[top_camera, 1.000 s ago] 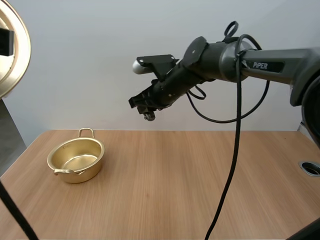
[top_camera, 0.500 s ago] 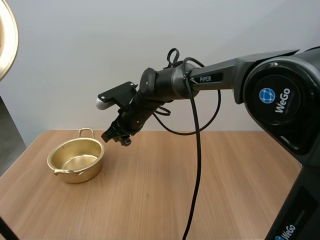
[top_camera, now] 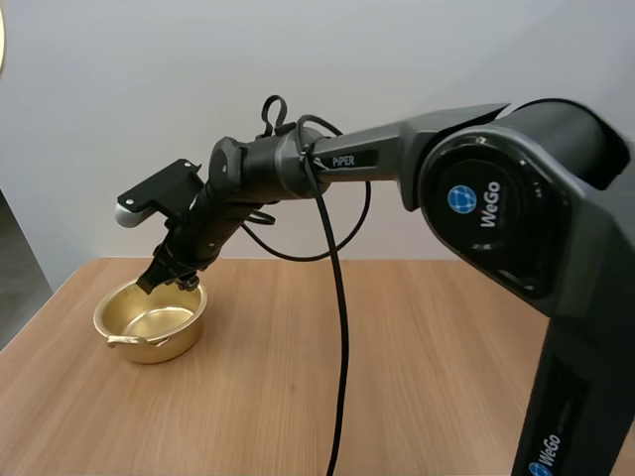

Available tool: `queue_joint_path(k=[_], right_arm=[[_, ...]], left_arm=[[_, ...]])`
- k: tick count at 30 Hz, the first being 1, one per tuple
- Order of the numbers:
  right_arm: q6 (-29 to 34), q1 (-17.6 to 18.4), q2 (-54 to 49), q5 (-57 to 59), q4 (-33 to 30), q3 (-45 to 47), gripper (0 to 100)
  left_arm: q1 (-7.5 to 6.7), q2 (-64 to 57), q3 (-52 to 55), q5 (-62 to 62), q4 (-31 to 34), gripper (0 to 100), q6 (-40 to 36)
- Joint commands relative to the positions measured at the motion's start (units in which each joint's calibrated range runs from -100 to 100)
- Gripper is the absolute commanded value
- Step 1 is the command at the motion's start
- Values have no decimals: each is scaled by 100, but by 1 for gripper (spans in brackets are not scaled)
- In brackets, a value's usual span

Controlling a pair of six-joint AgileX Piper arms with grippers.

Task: Open the pot, put the car inside, and close it

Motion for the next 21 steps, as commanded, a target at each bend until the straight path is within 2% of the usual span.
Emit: queue_joint_path(k=[1, 10, 21], right_arm=[[-2, 2, 282, 148, -50, -542, 0], [31, 2, 1407, 766, -6, -1749, 0], [31, 2, 2404, 932, 36, -2329, 0]], left_arm=[[30, -4, 0, 3, -6, 0, 6], [57, -4, 0, 3, -29, 0, 32], [81, -19, 0, 3, -44, 0, 32]])
